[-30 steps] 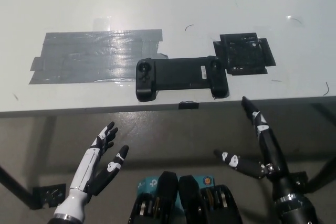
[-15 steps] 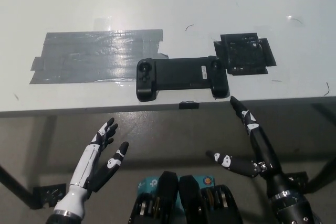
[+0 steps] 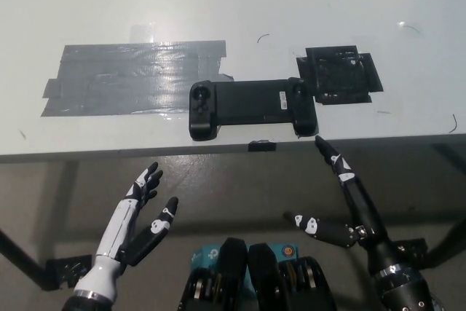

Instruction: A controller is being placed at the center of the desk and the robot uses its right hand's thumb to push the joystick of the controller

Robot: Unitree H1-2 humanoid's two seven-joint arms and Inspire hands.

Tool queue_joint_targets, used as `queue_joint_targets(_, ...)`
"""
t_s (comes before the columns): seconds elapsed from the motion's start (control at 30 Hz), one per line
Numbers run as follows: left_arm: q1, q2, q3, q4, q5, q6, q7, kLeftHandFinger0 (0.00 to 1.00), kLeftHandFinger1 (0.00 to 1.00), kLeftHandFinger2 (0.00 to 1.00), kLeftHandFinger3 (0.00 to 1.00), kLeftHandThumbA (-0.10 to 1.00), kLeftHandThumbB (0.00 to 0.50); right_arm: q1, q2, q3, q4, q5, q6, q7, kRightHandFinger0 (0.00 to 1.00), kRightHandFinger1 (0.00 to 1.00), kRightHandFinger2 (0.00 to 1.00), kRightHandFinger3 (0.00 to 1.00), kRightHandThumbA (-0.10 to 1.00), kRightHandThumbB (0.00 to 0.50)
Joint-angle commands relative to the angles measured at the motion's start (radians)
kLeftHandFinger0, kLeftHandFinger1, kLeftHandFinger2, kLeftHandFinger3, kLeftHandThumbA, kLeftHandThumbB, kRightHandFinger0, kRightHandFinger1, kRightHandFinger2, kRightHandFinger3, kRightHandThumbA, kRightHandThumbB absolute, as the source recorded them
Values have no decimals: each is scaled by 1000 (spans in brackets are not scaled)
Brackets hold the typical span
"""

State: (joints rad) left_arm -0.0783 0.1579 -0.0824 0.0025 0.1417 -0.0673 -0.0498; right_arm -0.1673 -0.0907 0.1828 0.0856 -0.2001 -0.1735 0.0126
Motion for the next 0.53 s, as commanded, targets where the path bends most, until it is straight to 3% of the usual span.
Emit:
queue_joint_targets(0.0,-20,15,10,-24,0,-7,-9,1000,1000,1000,1000,606,0,-33,-2,6,-22,-20,0,17,1000,1000,1000,1000,900,138)
queue_joint_targets(0.5,-19,14,12,-21,-3,-9,-13,1000,1000,1000,1000,557,0,-30,4,3,-25,-39,12,19,1000,1000,1000,1000,841,132)
